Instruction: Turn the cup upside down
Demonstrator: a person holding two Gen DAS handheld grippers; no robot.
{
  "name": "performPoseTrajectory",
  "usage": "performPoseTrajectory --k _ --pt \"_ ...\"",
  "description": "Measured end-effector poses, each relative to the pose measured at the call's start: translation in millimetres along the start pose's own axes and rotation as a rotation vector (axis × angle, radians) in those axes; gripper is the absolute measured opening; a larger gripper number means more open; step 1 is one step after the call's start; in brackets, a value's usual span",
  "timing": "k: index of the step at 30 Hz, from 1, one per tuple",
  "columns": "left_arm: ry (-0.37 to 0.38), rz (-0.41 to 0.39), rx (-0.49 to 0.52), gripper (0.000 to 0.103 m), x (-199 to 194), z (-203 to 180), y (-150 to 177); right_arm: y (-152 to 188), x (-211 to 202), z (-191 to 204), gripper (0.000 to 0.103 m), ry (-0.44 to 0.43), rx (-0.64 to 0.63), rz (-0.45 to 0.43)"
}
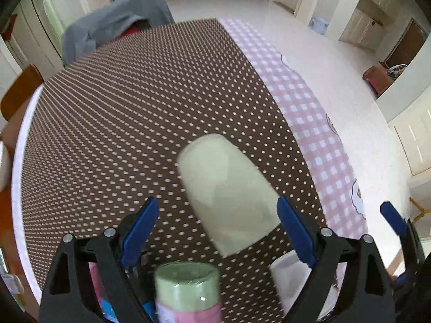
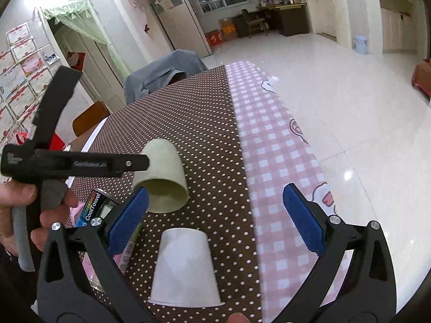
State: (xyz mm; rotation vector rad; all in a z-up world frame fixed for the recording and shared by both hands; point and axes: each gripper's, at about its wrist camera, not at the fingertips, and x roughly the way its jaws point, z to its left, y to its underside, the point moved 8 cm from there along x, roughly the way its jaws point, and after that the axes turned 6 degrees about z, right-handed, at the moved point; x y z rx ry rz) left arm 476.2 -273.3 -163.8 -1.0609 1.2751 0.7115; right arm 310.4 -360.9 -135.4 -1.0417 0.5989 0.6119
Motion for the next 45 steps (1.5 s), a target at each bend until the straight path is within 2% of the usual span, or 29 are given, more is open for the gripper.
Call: performPoseTrajectory --k 4,8,14,19,33,38,45 --pt "-0.001 0.042 -0.018 0.088 19 -6 -7 2 1 -8 0.097 -0.014 0.023 0.005" --pt "0.034 0.112 -0.027 0.088 40 -14 -8 0 3 -9 0.097 -0.026 0.031 0.009" --pt "0.051 0.119 -0.008 0.084 52 -21 -8 2 2 -12 0.097 -0.036 0.046 0.001" --pt "0.070 0.108 0.015 0.083 49 -22 -5 3 -5 -13 0.097 -0.032 0.057 -0.011" --pt "0.118 -0.006 0.054 0.073 -22 0 29 16 -33 7 0.097 -0.014 0.044 -0.067" --pt "0.111 0.011 0.090 0.073 -26 3 50 26 -40 18 0.097 -0.011 0.026 -0.077" --pt "0.036 0.084 0.184 0.074 -9 -14 71 35 -49 26 0.097 -0.015 0.024 -0.087"
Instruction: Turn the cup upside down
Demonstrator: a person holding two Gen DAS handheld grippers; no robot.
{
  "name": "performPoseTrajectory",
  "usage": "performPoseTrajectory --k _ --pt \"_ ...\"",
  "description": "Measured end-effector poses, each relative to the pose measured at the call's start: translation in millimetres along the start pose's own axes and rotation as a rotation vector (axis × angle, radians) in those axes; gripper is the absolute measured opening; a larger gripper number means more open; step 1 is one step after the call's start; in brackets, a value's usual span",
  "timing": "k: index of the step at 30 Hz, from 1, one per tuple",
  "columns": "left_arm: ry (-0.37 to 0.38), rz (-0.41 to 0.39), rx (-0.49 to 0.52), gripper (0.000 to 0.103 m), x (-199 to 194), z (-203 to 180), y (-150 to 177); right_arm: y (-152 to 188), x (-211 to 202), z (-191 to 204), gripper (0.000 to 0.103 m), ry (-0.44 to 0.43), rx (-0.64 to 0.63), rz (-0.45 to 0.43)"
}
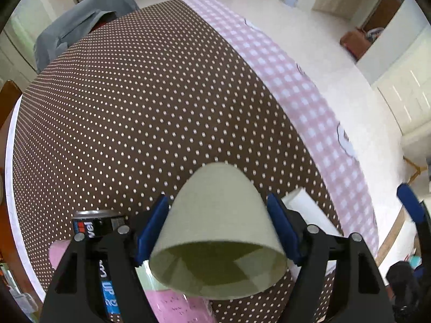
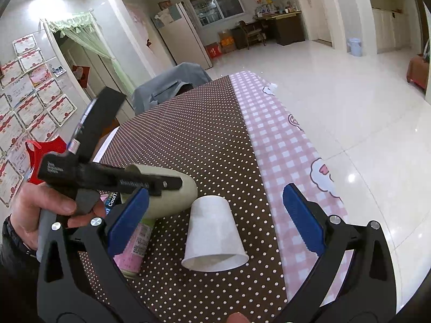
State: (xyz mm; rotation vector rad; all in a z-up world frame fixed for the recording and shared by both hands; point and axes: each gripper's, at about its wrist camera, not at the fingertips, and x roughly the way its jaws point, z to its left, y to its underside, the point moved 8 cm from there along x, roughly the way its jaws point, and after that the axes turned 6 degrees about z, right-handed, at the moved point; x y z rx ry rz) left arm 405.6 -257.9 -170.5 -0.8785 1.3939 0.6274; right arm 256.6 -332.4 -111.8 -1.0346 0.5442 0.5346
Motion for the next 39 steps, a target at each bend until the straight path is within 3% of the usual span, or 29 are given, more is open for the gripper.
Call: performPoseTrajectory --k 9,16,25,31,39 --pt "-0.001 0.085 0.053 0.072 26 -10 19 -1 -3 -2 0.097 -0.007 0.005 -0.010" --pt "0.019 0.085 0.043 0.071 28 -8 21 -2 -7 -2 0.097 -0.012 0.008 -0.020" --pt "-0.011 0.120 0.062 0.075 34 -13 24 1 -12 3 0.097 -0.019 0.002 -0.026" --pt "0.009 0.071 0.017 0.074 27 -7 29 3 -21 3 0.097 -0.012 0.004 -0.044" --pt "0.061 -0.093 -0.037 0.074 -37 6 51 7 -41 12 0.097 -0.012 -0.003 -0.080"
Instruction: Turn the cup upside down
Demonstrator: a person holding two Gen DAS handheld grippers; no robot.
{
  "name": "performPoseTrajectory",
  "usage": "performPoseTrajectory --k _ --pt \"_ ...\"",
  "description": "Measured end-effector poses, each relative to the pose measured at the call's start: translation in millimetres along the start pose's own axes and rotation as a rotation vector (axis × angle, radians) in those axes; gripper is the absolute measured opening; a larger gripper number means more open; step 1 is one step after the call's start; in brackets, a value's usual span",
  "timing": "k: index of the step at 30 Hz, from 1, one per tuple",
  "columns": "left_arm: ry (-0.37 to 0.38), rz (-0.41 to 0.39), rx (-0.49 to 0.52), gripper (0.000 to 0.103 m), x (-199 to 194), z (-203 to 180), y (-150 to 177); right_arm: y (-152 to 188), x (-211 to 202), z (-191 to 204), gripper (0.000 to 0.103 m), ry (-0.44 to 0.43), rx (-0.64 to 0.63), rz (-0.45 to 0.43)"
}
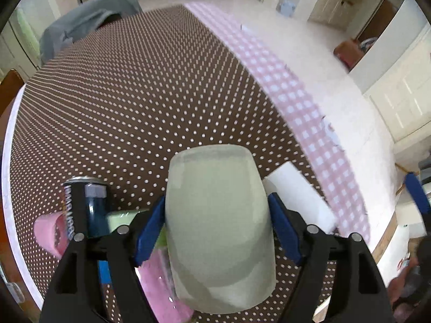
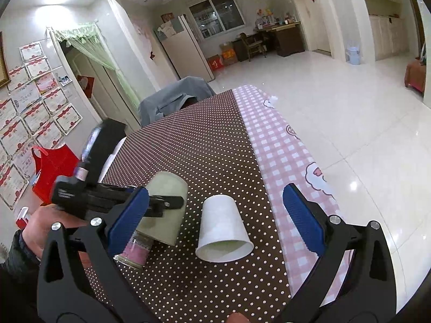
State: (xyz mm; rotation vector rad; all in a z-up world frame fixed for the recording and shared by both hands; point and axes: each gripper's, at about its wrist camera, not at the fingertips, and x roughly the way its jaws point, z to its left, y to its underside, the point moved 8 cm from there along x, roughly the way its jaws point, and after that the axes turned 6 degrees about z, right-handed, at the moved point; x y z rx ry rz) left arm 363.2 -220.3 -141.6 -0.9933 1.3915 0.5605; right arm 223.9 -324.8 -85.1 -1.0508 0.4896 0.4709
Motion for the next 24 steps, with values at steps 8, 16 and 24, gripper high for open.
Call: performPoseTrajectory --k 8,16,24 --pt "0.021 -0.199 -0.002 0.074 -81 -6 47 14 -25 23 0.097 -0.004 -0.038 -0.045" --pt "0.021 -0.318 -0.037 0.074 -123 9 133 57 -38 51 0.097 -0.032 -0.087 -0.054" --pt "0.036 -0.311 -0.127 0.074 -94 25 195 99 -44 70 0.097 -0.068 -0.143 -0.025"
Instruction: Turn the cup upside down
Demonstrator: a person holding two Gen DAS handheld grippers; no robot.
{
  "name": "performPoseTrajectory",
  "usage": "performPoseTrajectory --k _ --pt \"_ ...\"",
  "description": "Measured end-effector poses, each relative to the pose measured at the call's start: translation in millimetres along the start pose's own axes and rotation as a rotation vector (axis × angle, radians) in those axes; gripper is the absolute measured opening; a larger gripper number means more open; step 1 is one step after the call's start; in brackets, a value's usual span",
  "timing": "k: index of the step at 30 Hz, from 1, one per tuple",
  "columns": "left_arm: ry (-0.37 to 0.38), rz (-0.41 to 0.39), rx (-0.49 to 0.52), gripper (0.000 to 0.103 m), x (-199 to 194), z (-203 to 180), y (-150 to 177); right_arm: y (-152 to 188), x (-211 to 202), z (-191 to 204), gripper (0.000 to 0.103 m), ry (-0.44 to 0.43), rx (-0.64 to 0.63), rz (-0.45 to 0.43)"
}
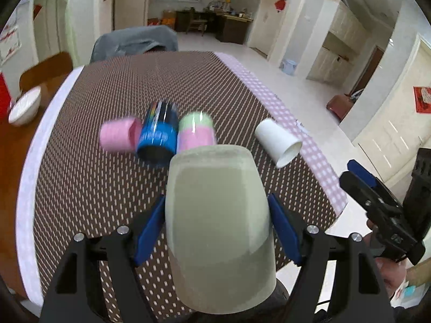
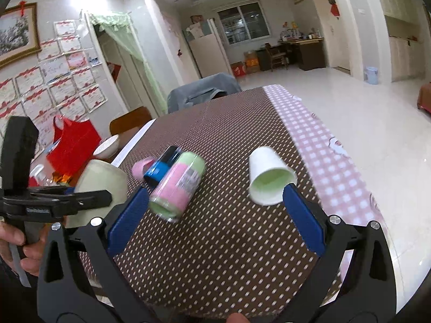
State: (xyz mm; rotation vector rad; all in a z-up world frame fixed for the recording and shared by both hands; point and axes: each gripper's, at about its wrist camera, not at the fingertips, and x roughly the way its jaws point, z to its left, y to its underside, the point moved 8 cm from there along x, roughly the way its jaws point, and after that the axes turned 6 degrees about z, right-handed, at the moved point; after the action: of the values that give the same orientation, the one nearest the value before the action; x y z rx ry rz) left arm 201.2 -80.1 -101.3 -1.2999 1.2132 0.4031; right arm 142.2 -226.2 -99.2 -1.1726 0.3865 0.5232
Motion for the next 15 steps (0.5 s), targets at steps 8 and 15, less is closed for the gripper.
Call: performPoseTrajectory --k 8,15 --pt "0.024 0.070 -0.077 0.074 44 -2 26 25 -7 10 0.097 -0.022 -0.009 0.015" --pt "0.033 0.113 -0.108 0.074 70 4 38 29 -3 3 0.097 -0.026 0.013 0.026"
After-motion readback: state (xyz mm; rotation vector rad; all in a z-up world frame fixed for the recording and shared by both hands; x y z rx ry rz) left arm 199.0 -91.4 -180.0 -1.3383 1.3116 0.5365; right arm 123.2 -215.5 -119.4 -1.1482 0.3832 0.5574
